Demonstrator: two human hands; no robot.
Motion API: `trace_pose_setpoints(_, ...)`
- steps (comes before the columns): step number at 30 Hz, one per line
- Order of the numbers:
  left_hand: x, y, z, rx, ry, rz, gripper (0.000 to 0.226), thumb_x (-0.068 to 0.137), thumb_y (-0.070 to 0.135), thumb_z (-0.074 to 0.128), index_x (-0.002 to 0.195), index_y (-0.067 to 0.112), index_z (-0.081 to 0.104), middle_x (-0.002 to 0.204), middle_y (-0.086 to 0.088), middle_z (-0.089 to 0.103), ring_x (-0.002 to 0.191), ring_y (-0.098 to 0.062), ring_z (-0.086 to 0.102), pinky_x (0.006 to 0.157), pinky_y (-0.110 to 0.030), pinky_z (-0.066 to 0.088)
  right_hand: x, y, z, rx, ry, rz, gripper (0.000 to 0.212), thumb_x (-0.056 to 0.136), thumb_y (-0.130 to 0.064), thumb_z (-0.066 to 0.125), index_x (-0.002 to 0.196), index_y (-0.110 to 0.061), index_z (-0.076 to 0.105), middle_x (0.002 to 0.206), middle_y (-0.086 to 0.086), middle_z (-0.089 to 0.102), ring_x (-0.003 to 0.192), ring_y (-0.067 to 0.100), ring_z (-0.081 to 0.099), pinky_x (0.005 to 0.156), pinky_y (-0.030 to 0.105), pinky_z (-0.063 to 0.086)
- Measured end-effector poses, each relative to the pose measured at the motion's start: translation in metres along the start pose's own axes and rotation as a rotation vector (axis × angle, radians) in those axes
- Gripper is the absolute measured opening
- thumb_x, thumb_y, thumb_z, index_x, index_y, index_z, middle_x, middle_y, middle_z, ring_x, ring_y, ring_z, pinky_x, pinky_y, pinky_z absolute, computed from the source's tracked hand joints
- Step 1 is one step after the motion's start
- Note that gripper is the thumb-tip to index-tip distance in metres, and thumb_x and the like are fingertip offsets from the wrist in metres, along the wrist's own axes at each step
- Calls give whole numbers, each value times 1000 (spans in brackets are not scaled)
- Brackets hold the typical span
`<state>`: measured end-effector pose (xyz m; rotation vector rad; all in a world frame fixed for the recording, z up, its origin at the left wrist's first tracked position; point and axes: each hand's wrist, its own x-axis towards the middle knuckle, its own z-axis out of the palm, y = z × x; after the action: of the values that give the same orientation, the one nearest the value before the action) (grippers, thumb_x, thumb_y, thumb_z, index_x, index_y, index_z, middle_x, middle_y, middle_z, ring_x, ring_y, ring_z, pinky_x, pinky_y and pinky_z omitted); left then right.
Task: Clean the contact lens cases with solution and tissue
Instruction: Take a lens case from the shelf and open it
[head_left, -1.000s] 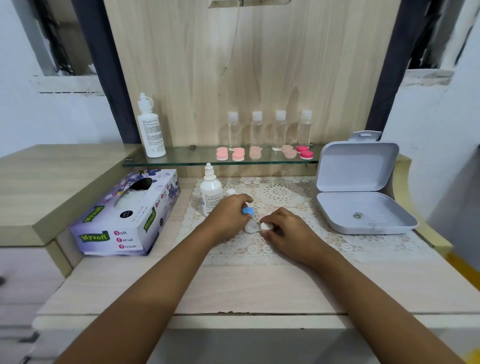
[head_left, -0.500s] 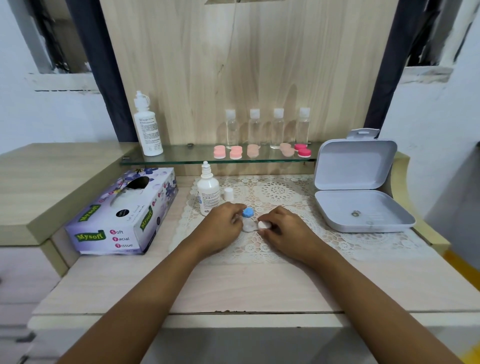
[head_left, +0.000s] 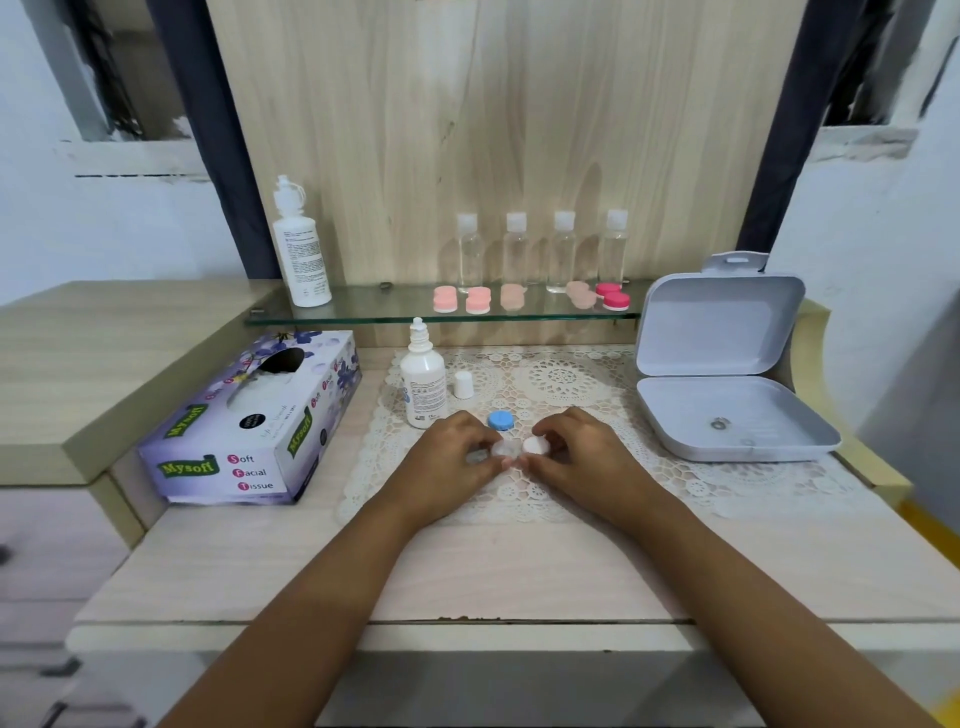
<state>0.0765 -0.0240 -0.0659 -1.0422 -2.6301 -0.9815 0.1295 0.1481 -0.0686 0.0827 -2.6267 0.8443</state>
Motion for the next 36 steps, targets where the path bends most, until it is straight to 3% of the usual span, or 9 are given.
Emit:
trace_pose_setpoints(5,0,2,0,-18,23,10,23,84,32,66,100,15,71,95,9,56,90,-4,50,72,0,31,1,0,0,-14,8,-4,22,80,-29,70,90,-10,63,84,-2,52,80,12,47,63,15,32)
trace_pose_setpoints(17,1,0,4,-23,35,4,22,84,27,66,103,14,70,101,5,59,92,-5,52,73,-2,32,-4,2,2,-44,-22,-161,21,86,-12,57,105,-7,65,95,2,56,87,11,48,77,17,32)
trace_pose_setpoints(20,0,0,3,-30,38,4,22,84,27,67,101,14,70,99,6,59,90,-5,52,73,-2,33,-5,1,2,-43,-23,-128,33,84,-19,53,113,-11,63,103,4,58,97,15,52,80,15,32)
trace_pose_setpoints(24,0,0,4,-25,35,0,22,84,29,67,100,15,69,96,10,55,89,-3,51,72,-3,33,-3,2,3,-33,47,-57,38,81,-32,68,115,-14,61,95,-4,48,94,13,47,79,21,35)
trace_pose_setpoints(28,1,-1,4,-6,27,6,21,85,29,65,100,16,69,94,12,53,88,-2,49,71,-1,31,-2,3,1,-59,20,-60,32,84,-28,65,113,-15,61,98,-1,56,91,9,48,80,22,39)
trace_pose_setpoints(32,2,-1,4,-18,29,6,20,84,29,66,100,16,69,94,12,53,87,0,50,71,0,31,-5,3,1,-47,11,-112,30,86,-18,58,116,-16,60,110,-1,60,105,15,52,92,35,42)
trace_pose_setpoints(36,1,-1,4,-20,28,8,20,84,30,66,99,16,69,94,12,53,87,-1,50,71,-2,32,-3,1,2,-45,32,-65,40,81,-33,67,116,-18,57,100,-4,52,98,13,48,89,33,42)
